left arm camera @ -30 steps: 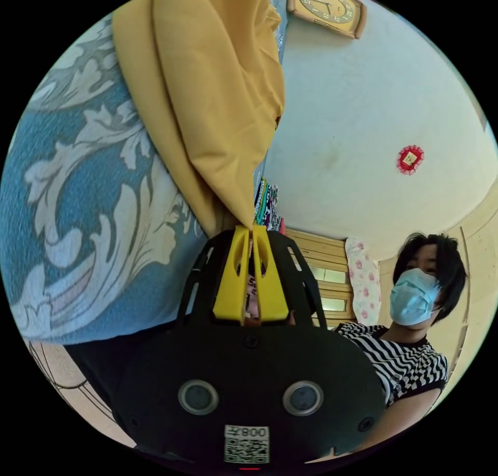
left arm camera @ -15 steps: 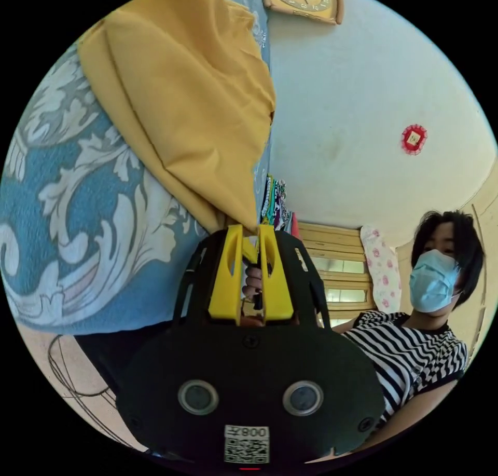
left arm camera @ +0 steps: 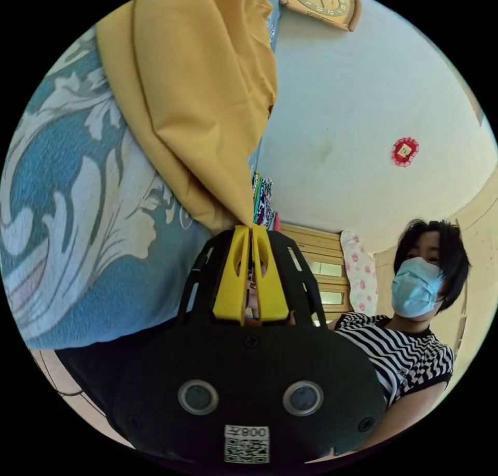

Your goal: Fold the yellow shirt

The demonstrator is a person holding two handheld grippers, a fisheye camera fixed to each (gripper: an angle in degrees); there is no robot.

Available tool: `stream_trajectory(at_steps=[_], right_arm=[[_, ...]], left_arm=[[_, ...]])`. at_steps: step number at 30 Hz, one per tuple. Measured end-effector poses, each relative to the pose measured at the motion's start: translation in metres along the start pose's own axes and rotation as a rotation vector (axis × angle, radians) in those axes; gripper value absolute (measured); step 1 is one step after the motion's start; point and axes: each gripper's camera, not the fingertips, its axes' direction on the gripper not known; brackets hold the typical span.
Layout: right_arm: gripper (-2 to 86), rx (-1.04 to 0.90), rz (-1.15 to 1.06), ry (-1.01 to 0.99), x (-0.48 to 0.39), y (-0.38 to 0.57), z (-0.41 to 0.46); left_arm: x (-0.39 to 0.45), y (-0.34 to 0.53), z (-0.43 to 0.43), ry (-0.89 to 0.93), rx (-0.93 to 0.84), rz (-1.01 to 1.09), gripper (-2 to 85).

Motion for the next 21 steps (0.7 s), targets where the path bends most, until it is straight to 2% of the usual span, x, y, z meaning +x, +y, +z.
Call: stream_trajectory(at_steps=[5, 14, 21], right_arm=[[13.1, -0.021, 0.007, -0.028, -0.001, -0.005, 0.006], [13.5, -0.037, 0.029, -0.097, -0.002, -0.010, 0.025], [7.9, -0.072, 0.062, -0.167, 0.000, -0.015, 0.055]], left_arm=[[0.002, -0.002, -0.003, 0.061, -0.002, -0.003, 1.1], [0.006, -0.001, -0.004, 0.058, -0.015, 0.003, 1.2], [0.006, 0.002, -0.009, 0.028, -0.015, 0.000, 1.7]])
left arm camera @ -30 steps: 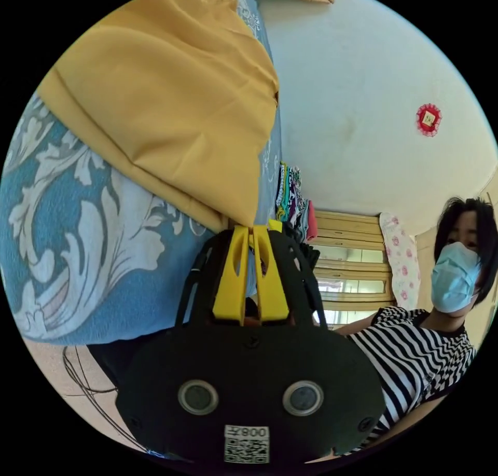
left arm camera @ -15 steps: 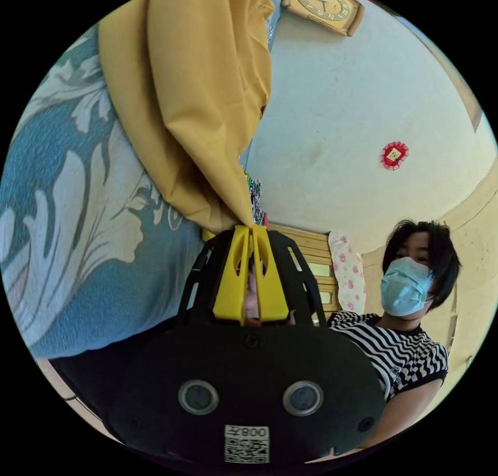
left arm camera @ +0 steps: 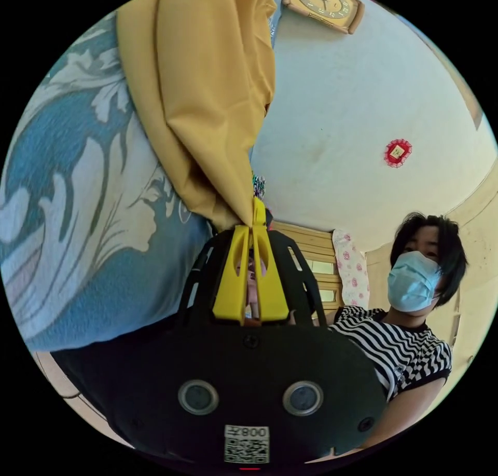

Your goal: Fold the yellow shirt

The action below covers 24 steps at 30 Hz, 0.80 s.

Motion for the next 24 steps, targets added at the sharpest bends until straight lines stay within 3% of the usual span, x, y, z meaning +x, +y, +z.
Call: stream_trajectory(at_steps=[6, 14, 24], right_arm=[[3.4, 0.020, -0.007, 0.073, -0.006, 0.009, 0.005], [2.7, 0.031, -0.020, 0.116, -0.022, 0.026, 0.014], [2.4, 0.045, 0.007, 0.146, -0.041, 0.065, 0.022]], left_arm=[[0.019, 0.012, -0.045, -0.117, 0.076, 0.069, 4.6], [0.086, -0.006, -0.129, -0.534, 0.291, 0.268, 9.9], [0.095, -0.080, -0.094, -0.620, 0.090, 0.300, 14.9]])
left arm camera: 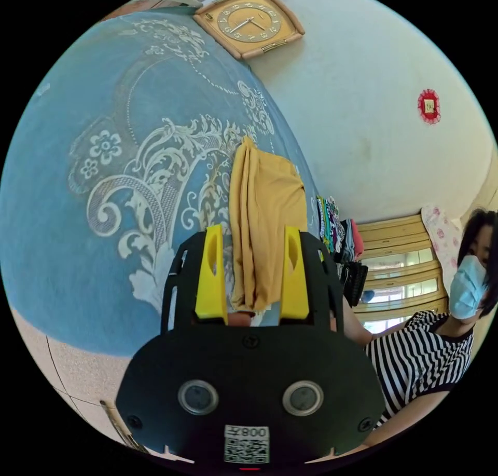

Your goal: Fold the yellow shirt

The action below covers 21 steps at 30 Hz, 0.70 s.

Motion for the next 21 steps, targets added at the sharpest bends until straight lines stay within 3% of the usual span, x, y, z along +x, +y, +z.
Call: stream_trajectory(at_steps=[11, 21], right_arm=[[2.4, -0.006, 0.021, -0.006, -0.021, 0.044, 0.015], [2.3, 0.013, 0.031, -0.016, -0.055, 0.095, 0.024]], left_arm=[[0.029, -0.040, 0.034, -0.060, -0.107, 0.059, 14.7], [0.031, -0.037, 0.043, 0.045, -0.173, 0.026, 12.4]])
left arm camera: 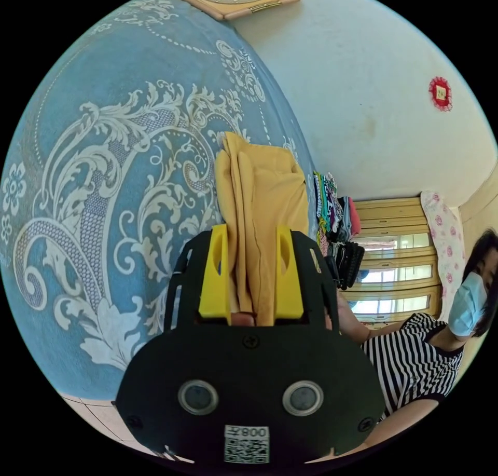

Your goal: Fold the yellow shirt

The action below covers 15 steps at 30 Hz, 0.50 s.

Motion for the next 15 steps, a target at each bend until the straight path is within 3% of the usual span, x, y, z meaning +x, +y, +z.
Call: stream_trajectory(at_steps=[6, 15], right_arm=[[2.4, 0.002, 0.016, -0.013, -0.020, 0.033, 0.006], [2.3, 0.033, 0.004, -0.011, -0.074, 0.105, -0.002]], left_arm=[[-0.008, 0.001, 0.008, 0.031, -0.005, -0.067, 5.3], [-0.010, 0.026, 0.010, 0.308, 0.061, -0.182, 2.6]])
